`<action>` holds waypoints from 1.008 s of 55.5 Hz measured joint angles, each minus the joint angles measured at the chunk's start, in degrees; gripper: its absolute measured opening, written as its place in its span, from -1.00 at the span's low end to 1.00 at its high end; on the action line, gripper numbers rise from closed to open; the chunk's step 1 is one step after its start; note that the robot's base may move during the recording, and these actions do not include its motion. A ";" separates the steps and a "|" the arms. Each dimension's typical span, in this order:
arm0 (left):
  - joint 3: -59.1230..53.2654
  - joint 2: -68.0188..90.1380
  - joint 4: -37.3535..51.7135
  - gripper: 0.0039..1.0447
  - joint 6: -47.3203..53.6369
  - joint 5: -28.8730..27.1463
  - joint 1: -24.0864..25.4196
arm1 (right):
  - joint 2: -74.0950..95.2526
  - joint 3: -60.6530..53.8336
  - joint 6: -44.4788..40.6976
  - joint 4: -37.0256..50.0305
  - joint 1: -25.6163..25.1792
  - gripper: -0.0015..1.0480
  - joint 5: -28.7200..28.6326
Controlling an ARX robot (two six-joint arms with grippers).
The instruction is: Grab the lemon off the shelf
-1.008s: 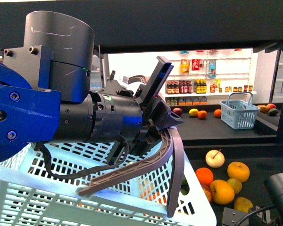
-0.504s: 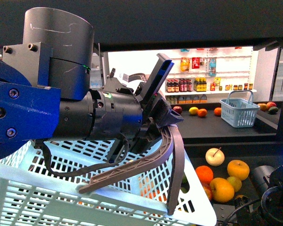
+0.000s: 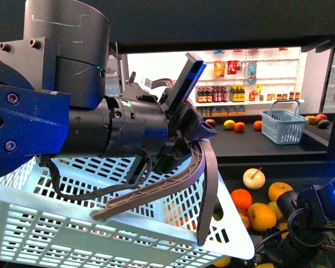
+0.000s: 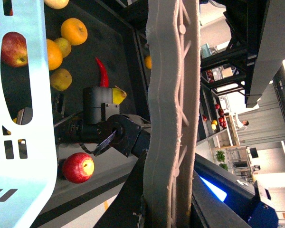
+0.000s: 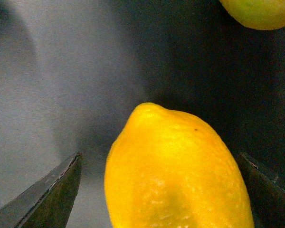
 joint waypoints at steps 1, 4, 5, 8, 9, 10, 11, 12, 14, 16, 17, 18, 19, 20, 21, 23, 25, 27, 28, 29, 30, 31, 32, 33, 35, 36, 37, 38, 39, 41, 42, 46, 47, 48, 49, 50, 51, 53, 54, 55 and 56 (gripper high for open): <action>0.00 0.00 0.00 -0.78 0.00 0.00 0.00 | 0.22 0.37 0.00 -0.11 0.00 0.86 0.00; 0.00 0.00 0.00 -0.78 0.02 0.02 0.00 | 1.36 2.16 0.02 -0.83 0.00 0.86 0.04; 0.00 0.00 0.00 -0.78 0.02 0.00 0.00 | 1.55 2.51 0.04 -0.83 -0.02 0.86 0.04; 0.00 0.00 0.00 -0.78 0.00 0.00 0.00 | 2.34 3.89 0.22 -0.83 -0.02 0.86 0.02; 0.00 0.00 0.00 -0.78 0.00 0.00 0.00 | 2.51 4.26 0.42 -0.83 -0.02 0.83 -0.07; 0.00 0.00 0.00 -0.78 0.00 0.00 0.00 | 2.64 4.55 0.55 -0.81 -0.02 0.77 -0.26; 0.00 0.00 0.00 -0.78 0.00 0.00 0.00 | 2.71 4.63 0.59 -0.79 -0.02 0.74 -0.31; 0.00 0.00 0.00 -0.78 0.00 0.00 0.00 | 2.78 4.68 0.79 -0.61 -0.02 0.68 -0.59; 0.00 0.00 0.00 -0.78 0.02 0.00 0.00 | 2.78 4.68 0.90 -0.33 0.00 0.62 -0.81; 0.00 0.00 0.00 -0.78 0.02 0.00 0.00 | 2.78 4.68 1.33 0.24 0.00 0.52 -1.14; 0.00 0.00 0.00 -0.78 0.02 0.00 0.00 | 2.78 4.66 1.60 0.57 -0.02 0.46 -1.31; 0.00 0.00 0.00 -0.78 0.00 0.00 0.00 | 2.78 4.63 1.70 0.77 -0.02 0.42 -1.40; 0.00 0.00 0.00 -0.78 0.00 0.00 0.00 | 2.78 4.59 1.77 0.94 -0.02 0.39 -1.46; 0.00 0.00 0.00 -0.78 0.00 0.00 0.00 | 2.78 4.46 1.90 1.36 -0.02 0.33 -1.46; 0.00 0.00 0.00 -0.78 0.00 0.00 0.00 | 2.78 4.37 1.95 1.57 -0.02 0.31 -1.49; 0.00 0.00 0.00 -0.78 0.00 0.00 0.00 | 2.64 3.91 2.27 2.43 -0.02 0.25 -1.66; 0.00 0.00 0.00 -0.78 0.02 0.00 0.00 | 2.32 3.08 2.58 3.41 -0.04 0.22 -1.75; 0.00 0.00 0.00 -0.78 0.02 0.00 0.00 | 1.75 1.95 2.95 4.48 -0.09 0.21 -1.88; 0.00 0.00 0.00 -0.78 0.00 0.00 0.00 | 1.55 1.55 3.19 4.81 -0.11 0.21 -1.88; 0.00 0.00 0.00 -0.78 0.02 0.00 0.00 | 1.07 0.72 3.34 5.40 -0.17 0.21 -1.95; 0.00 0.00 0.00 -0.78 0.00 0.00 0.00 | 0.74 0.20 3.37 5.75 -0.20 0.21 -1.97; 0.00 0.00 0.00 -0.78 0.00 -0.02 0.00 | 0.15 -0.87 3.58 6.47 -0.26 0.20 -1.97; 0.00 0.00 0.00 -0.78 0.00 0.00 0.00 | -0.55 -2.10 3.69 7.26 -0.33 0.20 -1.97; 0.00 0.00 0.00 -0.78 0.00 -0.02 0.00 | -0.92 -2.69 3.72 7.67 -0.37 0.20 -1.99; 0.00 0.00 0.00 -0.78 0.00 -0.02 0.00 | -2.19 -4.57 3.87 8.87 -0.48 0.20 -2.10; 0.00 0.00 0.00 -0.78 0.02 0.00 0.00 | -2.64 -5.20 4.00 9.27 -0.55 0.20 -2.10; 0.00 0.00 0.00 -0.78 0.02 0.00 0.00 | -3.63 -6.51 4.11 10.08 -0.63 0.20 -2.14; 0.00 0.00 0.00 -0.78 0.00 0.00 0.00 | -4.15 -7.17 4.20 10.49 -0.70 0.20 -2.16; 0.00 0.00 0.00 -0.78 0.02 -0.02 0.00 | -5.29 -8.61 4.55 11.50 -0.79 0.20 -2.23; 0.00 0.00 0.00 -0.78 0.02 0.00 0.00 | -7.17 -10.82 5.07 13.27 -0.94 0.20 -2.58; 0.00 0.00 0.00 -0.78 0.00 0.00 0.00 | -9.31 -13.16 5.60 15.28 -1.18 0.20 -3.04; 0.00 0.00 0.00 -0.78 0.00 0.00 0.00 | -15.08 -18.97 7.85 20.79 -1.62 0.20 -4.07; 0.00 0.00 0.00 -0.78 0.00 0.00 0.00 | -16.92 -20.74 8.44 22.71 -1.75 0.20 -4.26; 0.00 0.00 0.00 -0.78 0.02 0.00 0.00 | -17.88 -21.66 8.76 23.69 -1.84 0.20 -4.26; 0.00 0.00 0.00 -0.78 0.02 0.00 0.00 | -19.71 -23.41 9.77 25.64 -1.99 0.20 -4.44; 0.00 0.00 0.00 -0.78 0.00 0.00 0.00 | -20.70 -24.33 10.19 26.69 -2.05 0.20 -4.44; 0.00 0.00 0.00 -0.78 0.00 0.00 0.00 | -22.62 -26.16 11.15 28.83 -2.23 0.20 -4.26; 0.00 0.00 0.00 -0.78 0.02 0.00 0.00 | -25.53 -28.89 12.46 32.24 -2.45 0.20 -4.22; 0.00 0.00 0.00 -0.78 0.02 0.00 0.00 | -26.51 -29.81 13.25 33.31 -2.54 0.20 -4.26; 0.00 0.00 0.00 -0.78 0.00 0.00 0.00 | -28.46 -31.63 14.38 35.32 -2.75 0.20 -4.42; 0.00 0.00 0.00 -0.78 0.02 0.00 0.00 | -29.46 -32.54 14.91 36.24 -2.84 0.20 -4.48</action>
